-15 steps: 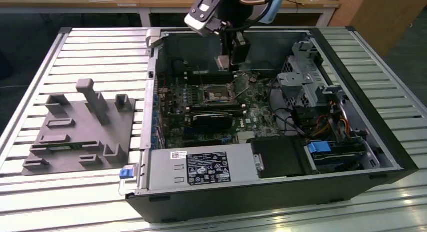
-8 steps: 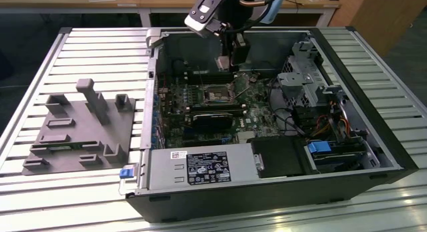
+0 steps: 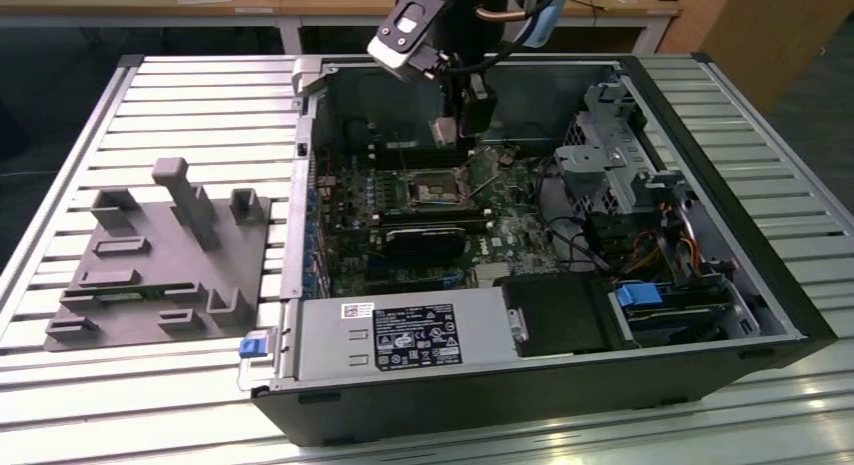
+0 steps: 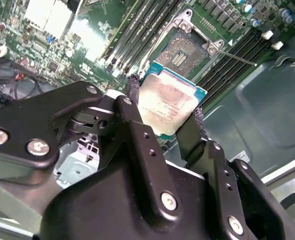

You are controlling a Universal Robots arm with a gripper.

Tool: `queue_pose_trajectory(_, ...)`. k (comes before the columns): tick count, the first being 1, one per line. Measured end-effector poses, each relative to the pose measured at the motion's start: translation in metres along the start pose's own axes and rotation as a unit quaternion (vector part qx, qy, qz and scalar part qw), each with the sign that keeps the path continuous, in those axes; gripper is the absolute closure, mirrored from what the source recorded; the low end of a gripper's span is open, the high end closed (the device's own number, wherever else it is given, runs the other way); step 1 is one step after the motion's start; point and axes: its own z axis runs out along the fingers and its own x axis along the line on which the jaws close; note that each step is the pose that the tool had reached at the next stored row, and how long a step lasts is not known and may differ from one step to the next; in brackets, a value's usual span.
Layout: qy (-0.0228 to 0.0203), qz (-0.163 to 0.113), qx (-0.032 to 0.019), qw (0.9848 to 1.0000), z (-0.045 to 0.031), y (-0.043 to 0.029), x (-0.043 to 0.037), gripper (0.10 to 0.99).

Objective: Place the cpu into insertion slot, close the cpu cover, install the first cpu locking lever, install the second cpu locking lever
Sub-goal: 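Place the cpu into insertion slot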

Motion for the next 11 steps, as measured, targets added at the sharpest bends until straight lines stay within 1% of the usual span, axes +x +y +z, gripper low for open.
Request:
queue_pose_trajectory(2,-0.0006,0.008,0.0004,1.0000,0.0018,-0.0002,0.0000,0.545)
queue_pose_trajectory(11,-0.0008,0.009,0.0009,1.0000,0.0046,-0.0004,-0.0001,0.545)
